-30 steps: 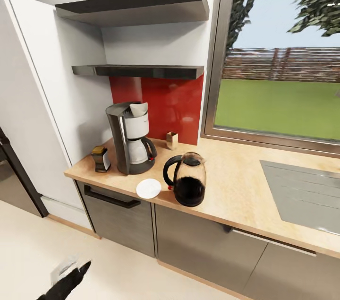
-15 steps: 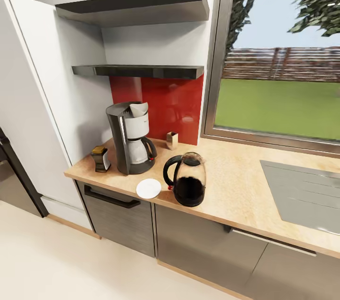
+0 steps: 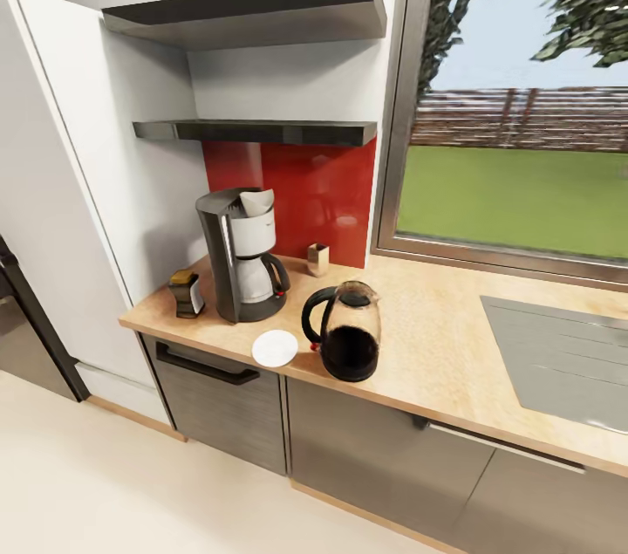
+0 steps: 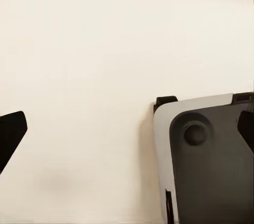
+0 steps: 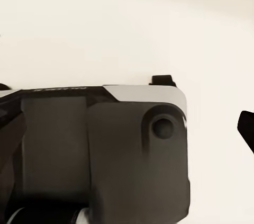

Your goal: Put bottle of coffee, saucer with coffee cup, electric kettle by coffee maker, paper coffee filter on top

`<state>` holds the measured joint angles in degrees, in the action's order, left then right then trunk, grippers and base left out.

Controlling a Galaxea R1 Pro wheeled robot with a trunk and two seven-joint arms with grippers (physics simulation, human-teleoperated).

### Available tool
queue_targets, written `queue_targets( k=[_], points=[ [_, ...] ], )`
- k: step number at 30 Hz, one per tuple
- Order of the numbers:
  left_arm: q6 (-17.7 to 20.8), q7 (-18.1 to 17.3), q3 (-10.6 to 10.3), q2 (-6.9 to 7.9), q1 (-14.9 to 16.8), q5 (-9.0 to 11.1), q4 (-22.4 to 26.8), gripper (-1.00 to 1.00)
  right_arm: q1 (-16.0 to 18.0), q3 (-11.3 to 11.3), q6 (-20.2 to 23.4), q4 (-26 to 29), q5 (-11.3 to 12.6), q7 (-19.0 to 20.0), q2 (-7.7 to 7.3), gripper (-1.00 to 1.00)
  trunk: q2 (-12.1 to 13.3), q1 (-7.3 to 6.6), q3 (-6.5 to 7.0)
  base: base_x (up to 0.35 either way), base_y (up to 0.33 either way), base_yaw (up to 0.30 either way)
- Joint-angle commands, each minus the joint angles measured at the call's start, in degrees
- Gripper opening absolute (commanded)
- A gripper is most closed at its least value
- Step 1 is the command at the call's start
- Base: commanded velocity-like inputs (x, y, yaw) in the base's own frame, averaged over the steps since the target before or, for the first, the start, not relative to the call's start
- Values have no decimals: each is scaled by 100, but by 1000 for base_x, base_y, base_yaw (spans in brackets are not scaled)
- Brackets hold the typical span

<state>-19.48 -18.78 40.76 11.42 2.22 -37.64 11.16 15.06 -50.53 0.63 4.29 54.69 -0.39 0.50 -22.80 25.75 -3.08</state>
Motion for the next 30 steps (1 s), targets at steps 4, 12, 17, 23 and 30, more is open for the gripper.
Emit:
queue_targets(
  k=[4, 12, 17, 23, 30],
  points=[
    [-6, 172, 47, -10, -8, -41, -59, 100, 6, -45, 7, -7, 57, 3, -17, 100, -13, 4, -13, 71, 200, -113],
    [250, 215, 74, -2, 0, -38, -55, 100, 6, -45, 9, -15, 55, 1, -23, 100, -13, 4, -13, 98, 298, -249],
    [373, 216, 103, 8, 0, -27, -65, 100, 6, -45, 15, -23, 52, -4, -24, 100, -13, 4, -13, 89, 327, -266],
    [929, 213, 106, 2, -114, -18, -86, 100, 6, -45, 9, -41, 50, -26, -26, 100, -13, 4, -13, 20, 334, -267],
    [1022, 218, 116, -14, -160, 14, -78, 100, 6, -49, 7, -138, 50, -34, -25, 100, -13, 4, -13, 1, 336, -267]
  ],
)
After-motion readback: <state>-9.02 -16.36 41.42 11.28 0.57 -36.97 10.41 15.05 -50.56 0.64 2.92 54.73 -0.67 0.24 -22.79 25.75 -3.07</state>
